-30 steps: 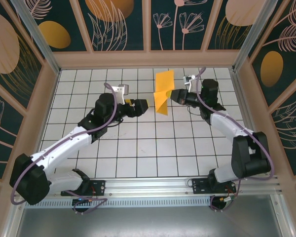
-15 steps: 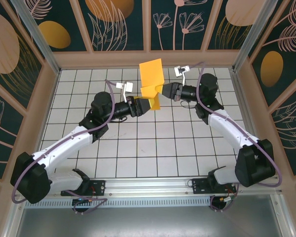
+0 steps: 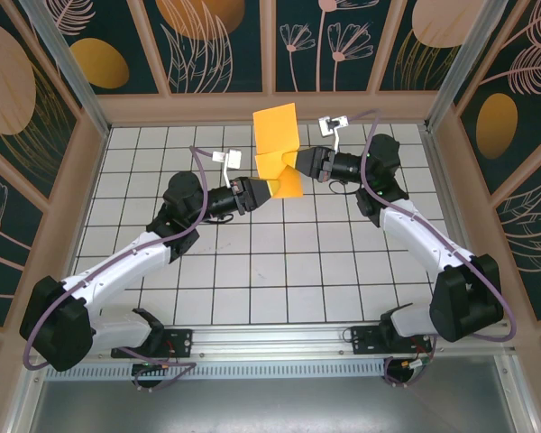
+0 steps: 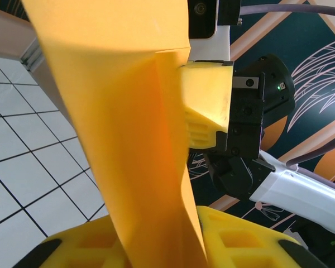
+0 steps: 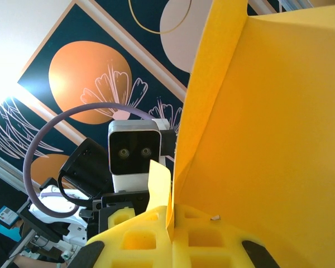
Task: Fold a paper plane with a square sheet of paper (fold left side to right side)
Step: Turn over the paper at the center of the table.
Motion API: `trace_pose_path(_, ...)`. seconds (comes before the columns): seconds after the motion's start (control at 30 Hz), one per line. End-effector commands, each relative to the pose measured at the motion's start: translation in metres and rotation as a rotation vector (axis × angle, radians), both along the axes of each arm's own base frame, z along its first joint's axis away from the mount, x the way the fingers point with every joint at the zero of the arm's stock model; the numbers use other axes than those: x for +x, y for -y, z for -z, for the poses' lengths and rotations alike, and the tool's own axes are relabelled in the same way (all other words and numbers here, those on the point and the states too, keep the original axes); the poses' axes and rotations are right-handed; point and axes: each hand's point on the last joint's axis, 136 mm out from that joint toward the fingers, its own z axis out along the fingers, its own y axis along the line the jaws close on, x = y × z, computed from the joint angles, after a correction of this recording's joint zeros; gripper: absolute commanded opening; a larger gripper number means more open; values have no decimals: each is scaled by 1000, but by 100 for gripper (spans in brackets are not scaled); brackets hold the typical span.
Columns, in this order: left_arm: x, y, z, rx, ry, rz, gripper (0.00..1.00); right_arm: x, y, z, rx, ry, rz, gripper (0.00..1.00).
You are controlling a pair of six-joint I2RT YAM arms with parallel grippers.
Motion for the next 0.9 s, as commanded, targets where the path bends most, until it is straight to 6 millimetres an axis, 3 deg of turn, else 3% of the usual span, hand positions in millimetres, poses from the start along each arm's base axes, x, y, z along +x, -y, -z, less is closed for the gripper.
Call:
trace_pose_path(0.0,-1,-2,-5,-26,26,0,24,-13,3,-14,17,67,-19,0)
trace_pose_path(0.23,2,-2,2,0,11,-17,5,-14,6,-6,-7,51,-5,2)
trace_pose_path(0.3,7,-3,8,35,4,-40,3,-11,10,-3,-25,49,24,9)
trace_pose_path(0.4,17,-6,30,140,-24,-103,0,4,23,9,-97,20,132,31)
trace_pose_path(0.53,36,-21,71,346,-79,-238,0,30,61,39,-251,-37,365,54)
trace_pose_path(0.6,44,-34,95,484,-111,-324,0,44,88,64,-382,-93,531,63)
trace_pose_path(0.67,49,-53,124,664,-149,-431,0,57,127,91,-536,-157,734,68)
trace_pose_path(0.7,53,-57,124,730,-143,-480,0,60,144,103,-602,-187,816,69)
trace_pose_path(0.77,53,-71,143,931,-153,-565,0,62,183,128,-732,-253,971,71)
trace_pose_path(0.87,51,-88,165,1200,-181,-673,0,58,222,152,-836,-308,1112,72)
